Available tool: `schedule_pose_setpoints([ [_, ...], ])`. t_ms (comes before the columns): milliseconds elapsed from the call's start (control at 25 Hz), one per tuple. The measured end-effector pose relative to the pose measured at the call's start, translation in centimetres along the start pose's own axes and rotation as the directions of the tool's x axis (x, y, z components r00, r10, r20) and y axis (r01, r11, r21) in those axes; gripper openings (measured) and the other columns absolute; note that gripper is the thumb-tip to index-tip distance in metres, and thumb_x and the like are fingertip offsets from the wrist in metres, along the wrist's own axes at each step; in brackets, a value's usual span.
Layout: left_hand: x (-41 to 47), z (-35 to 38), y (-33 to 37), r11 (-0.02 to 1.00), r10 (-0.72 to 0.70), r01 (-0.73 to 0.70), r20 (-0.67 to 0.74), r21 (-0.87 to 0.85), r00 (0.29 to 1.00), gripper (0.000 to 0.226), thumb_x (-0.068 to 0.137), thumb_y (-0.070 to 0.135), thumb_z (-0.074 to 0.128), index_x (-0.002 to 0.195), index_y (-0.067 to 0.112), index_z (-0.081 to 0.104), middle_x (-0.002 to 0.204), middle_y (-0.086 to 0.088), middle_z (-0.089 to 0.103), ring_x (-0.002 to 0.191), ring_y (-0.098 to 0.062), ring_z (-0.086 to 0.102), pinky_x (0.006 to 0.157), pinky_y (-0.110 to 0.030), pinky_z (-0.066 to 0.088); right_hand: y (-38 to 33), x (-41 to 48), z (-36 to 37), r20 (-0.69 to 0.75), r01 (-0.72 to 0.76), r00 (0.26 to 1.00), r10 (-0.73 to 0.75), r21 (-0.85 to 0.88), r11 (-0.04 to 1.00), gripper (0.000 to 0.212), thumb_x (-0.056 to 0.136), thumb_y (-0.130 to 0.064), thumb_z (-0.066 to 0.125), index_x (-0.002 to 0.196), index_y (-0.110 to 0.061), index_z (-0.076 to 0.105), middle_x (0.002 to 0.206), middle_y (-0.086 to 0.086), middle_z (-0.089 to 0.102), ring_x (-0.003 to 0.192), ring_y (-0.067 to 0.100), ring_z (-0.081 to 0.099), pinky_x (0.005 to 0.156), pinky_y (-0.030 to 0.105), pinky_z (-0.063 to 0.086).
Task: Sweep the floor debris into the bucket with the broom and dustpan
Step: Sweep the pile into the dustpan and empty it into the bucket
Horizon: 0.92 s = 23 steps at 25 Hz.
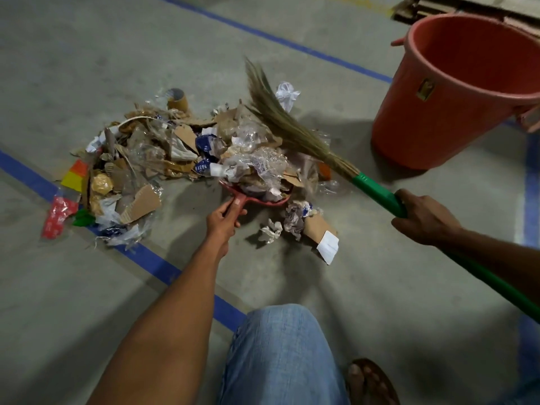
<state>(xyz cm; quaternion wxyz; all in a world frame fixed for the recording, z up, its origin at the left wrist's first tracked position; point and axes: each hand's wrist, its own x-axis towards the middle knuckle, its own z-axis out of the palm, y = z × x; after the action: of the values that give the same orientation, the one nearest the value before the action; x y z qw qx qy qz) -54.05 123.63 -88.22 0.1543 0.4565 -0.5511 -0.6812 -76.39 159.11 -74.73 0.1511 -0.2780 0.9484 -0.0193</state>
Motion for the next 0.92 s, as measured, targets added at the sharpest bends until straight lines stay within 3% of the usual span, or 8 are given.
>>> schedule_pose_setpoints([
  [80,-0.1,-0.3,1.2,1.000,0.012,-0.012,-0.002,0.005,1.000,0.045,0.095,0.043,0.070,0.135,0.021,0.066,0.088,0.001,0.079,0.054,-0.005,0.044,0.041,-0.016,0.029,0.0,0.6,-0.7,-0.035,-0.010,0.999,0.011,0.023,1.000,0.033,0.086,-0.024,0.064,0.114,-0.023,0.047,0.076,0.002,0.055,0.063,0.021,0.056,0.052,0.031,0.043],
  [280,-0.2,-2.2,3.5,0.999,0.049,-0.049,-0.009,-0.010,0.999,0.043,0.093,0.046,0.071,0.129,0.022,0.070,0.096,-0.001,0.080,0.055,-0.004,0.045,0.042,-0.016,0.032,0.5,1.2,-1.9,-0.084,-0.056,0.995,0.062,0.077,0.995,0.041,0.084,-0.025,0.066,0.120,-0.018,0.049,0.077,0.006,0.058,0.064,0.025,0.059,0.061,0.043,0.057],
  [480,-0.2,-4.1,5.7,0.994,0.091,-0.092,-0.017,-0.052,0.996,0.042,0.095,0.042,0.070,0.131,0.021,0.068,0.088,0.003,0.078,0.051,-0.002,0.043,0.040,-0.014,0.030,0.1,1.4,-2.7,-0.066,-0.091,0.993,0.099,0.126,0.988,0.046,0.086,-0.023,0.067,0.128,-0.015,0.049,0.078,0.006,0.057,0.066,0.024,0.058,0.057,0.034,0.048],
  [720,0.1,-3.6,9.8,0.987,0.157,-0.157,-0.006,-0.024,0.988,0.040,0.096,0.042,0.069,0.131,0.022,0.069,0.089,0.001,0.077,0.050,-0.003,0.042,0.039,-0.015,0.030,-1.5,1.6,-3.6,0.044,-0.176,0.984,0.171,0.296,0.939,0.044,0.086,-0.015,0.066,0.126,-0.012,0.048,0.076,0.015,0.065,0.056,0.026,0.063,0.046,0.033,0.055],
  [920,0.1,-1.4,13.0,0.983,0.181,-0.180,0.039,-0.033,0.983,0.032,0.097,0.038,0.068,0.126,0.024,0.070,0.081,0.003,0.075,0.049,-0.003,0.041,0.037,-0.014,0.030,-1.2,2.1,-4.5,0.010,-0.207,0.974,0.226,0.439,0.874,0.049,0.085,-0.014,0.068,0.130,-0.015,0.048,0.084,0.017,0.066,0.058,0.024,0.063,0.049,0.034,0.057],
])
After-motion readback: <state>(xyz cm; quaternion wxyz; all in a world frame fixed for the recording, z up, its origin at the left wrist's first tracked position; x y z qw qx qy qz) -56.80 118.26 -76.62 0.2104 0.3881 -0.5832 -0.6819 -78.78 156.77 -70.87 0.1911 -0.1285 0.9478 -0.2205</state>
